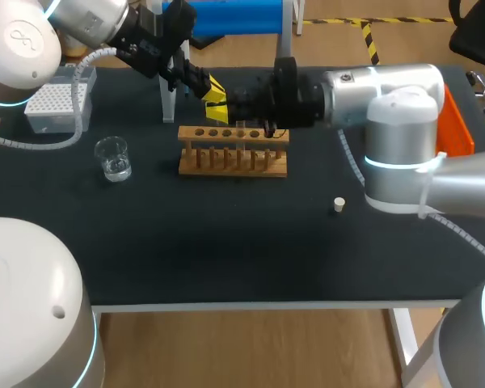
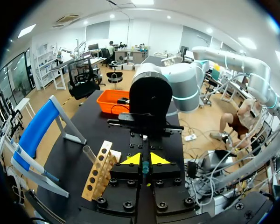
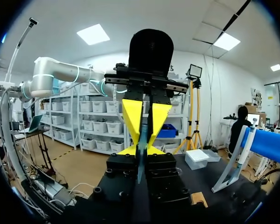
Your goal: Invert the test tube, pick up the pipette, mount the tip to pipette, aspirate from beaker and dispense into the tube, eject the tip, return the pipette, and cap with the stopper.
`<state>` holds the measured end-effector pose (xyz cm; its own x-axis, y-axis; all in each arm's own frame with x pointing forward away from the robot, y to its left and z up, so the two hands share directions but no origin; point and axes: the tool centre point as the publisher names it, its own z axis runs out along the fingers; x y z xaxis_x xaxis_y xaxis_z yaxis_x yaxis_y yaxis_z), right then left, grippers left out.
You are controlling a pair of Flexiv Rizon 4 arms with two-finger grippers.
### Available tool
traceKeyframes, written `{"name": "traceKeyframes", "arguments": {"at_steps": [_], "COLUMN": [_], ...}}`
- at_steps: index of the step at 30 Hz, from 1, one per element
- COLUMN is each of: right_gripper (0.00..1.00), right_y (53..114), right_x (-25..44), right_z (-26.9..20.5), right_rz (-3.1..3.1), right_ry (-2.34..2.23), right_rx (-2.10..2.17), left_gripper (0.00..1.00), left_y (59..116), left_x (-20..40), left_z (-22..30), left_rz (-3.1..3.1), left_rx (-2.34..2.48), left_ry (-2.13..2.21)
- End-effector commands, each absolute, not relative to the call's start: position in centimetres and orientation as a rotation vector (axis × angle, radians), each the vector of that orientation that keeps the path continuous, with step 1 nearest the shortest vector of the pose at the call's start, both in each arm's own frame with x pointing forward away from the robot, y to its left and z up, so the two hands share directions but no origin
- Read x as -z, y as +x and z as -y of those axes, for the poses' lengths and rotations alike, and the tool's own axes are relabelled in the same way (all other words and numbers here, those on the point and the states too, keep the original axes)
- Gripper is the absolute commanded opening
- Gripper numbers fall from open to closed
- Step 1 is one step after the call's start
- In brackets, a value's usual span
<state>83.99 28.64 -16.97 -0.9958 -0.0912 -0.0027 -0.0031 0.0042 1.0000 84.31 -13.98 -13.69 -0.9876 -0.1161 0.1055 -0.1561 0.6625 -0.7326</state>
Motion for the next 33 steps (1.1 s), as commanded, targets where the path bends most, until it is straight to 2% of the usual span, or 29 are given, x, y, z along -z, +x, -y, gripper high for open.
{"name": "traceKeyframes", "arguments": {"at_steps": [1,8,9,18,33], "right_gripper": [0.00,0.00,0.00,0.00,0.00], "right_y": [84.1,84.1,84.1,83.3,80.5], "right_x": [17.0,17.0,17.0,18.2,21.0], "right_z": [-28.6,-28.5,-28.5,-24.7,-8.3], "right_rz": [2.175,2.168,2.168,2.228,2.253], "right_ry": [0.116,0.122,0.122,0.122,0.022], "right_rx": [2.162,2.157,2.156,2.128,2.172], "left_gripper": [0.00,0.00,1.00,1.00,1.00], "left_y": [84.4,84.4,84.4,84.4,84.4], "left_x": [13.5,13.5,13.5,13.5,13.5], "left_z": [13.9,13.9,13.9,13.9,13.9], "left_rz": [2.819,2.819,2.819,2.819,2.819], "left_rx": [-1.242,-1.242,-1.242,-1.242,-1.242], "left_ry": [0.232,0.232,0.232,0.232,0.232]}}
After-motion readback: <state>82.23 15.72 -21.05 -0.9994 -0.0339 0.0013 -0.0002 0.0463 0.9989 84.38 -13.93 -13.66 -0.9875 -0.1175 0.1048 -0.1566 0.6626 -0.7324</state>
